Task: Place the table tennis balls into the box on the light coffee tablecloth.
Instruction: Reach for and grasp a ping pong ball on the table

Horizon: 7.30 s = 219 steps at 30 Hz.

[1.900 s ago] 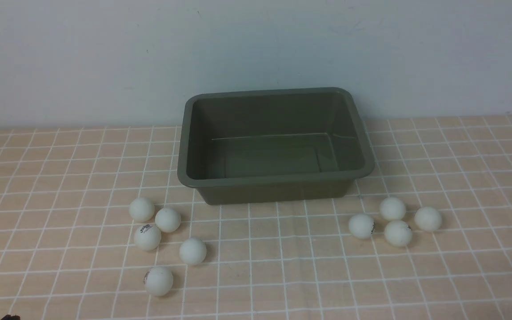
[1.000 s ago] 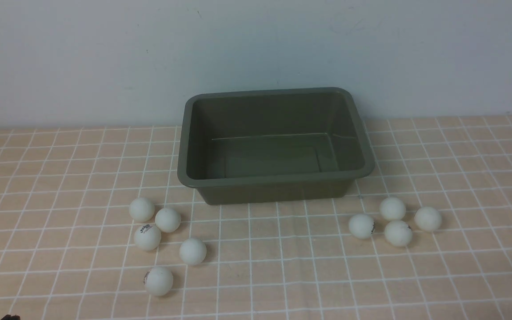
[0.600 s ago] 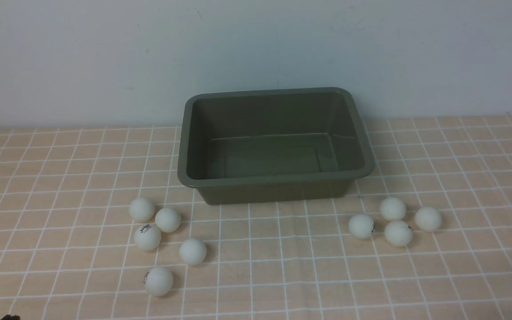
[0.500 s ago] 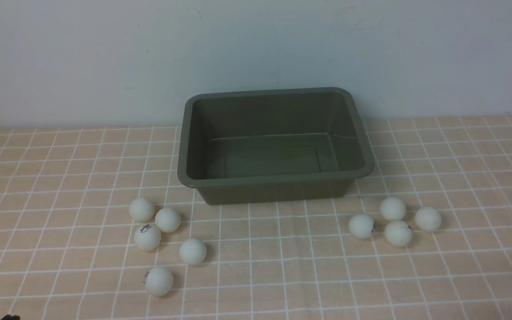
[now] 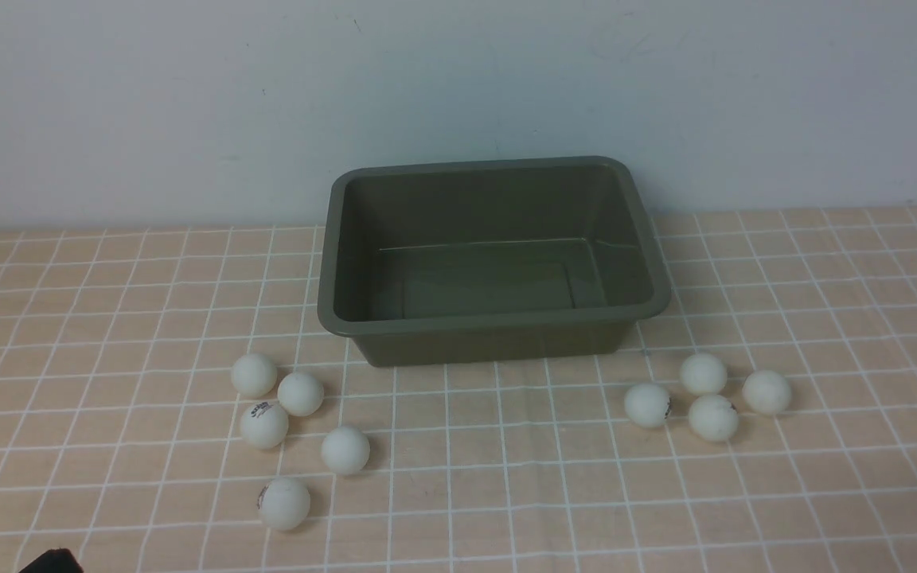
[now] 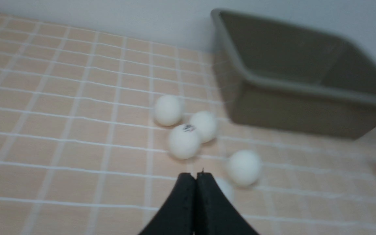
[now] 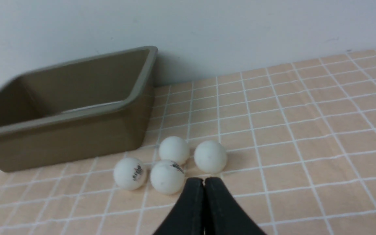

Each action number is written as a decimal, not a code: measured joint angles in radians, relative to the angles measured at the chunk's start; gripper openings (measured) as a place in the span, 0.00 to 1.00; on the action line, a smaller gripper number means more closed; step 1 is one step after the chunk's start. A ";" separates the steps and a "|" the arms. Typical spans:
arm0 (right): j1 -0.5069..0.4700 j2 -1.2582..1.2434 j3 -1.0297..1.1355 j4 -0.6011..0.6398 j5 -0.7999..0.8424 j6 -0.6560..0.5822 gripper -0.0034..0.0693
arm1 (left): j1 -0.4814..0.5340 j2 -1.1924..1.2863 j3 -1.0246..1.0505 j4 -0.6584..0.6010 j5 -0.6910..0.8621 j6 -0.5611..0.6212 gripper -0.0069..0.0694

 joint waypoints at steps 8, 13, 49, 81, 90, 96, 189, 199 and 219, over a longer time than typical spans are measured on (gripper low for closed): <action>0.000 0.000 0.000 0.436 -0.247 0.048 0.02 | 0.000 0.000 0.000 -0.570 -0.078 -0.033 0.00; 0.000 0.000 -0.011 0.557 -0.347 0.013 0.02 | 0.000 0.000 0.000 -0.762 -0.134 0.002 0.00; 0.000 0.594 -0.676 0.423 0.532 -0.791 0.02 | 0.000 0.726 -0.467 0.004 0.509 0.263 0.00; 0.000 1.290 -1.045 -0.178 0.738 -0.158 0.03 | 0.000 0.884 -0.488 0.347 0.387 -0.284 0.00; 0.000 1.349 -1.048 -0.184 0.731 -0.156 0.03 | 0.000 0.884 -0.488 0.340 0.317 -0.196 0.00; 0.000 1.349 -1.049 -0.195 0.723 -0.159 0.03 | 0.000 0.884 -0.488 0.297 0.215 -0.193 0.00; 0.113 1.902 -1.321 -0.307 0.602 -0.145 0.75 | -0.018 1.072 -0.488 0.228 0.213 0.270 0.62; 0.113 1.933 -1.325 -0.307 0.603 -0.143 0.75 | -0.018 1.072 -0.488 0.228 0.213 0.270 0.62; 0.113 1.967 -1.327 -0.298 0.604 -0.143 0.71 | -0.018 1.072 -0.488 0.228 0.213 0.270 0.62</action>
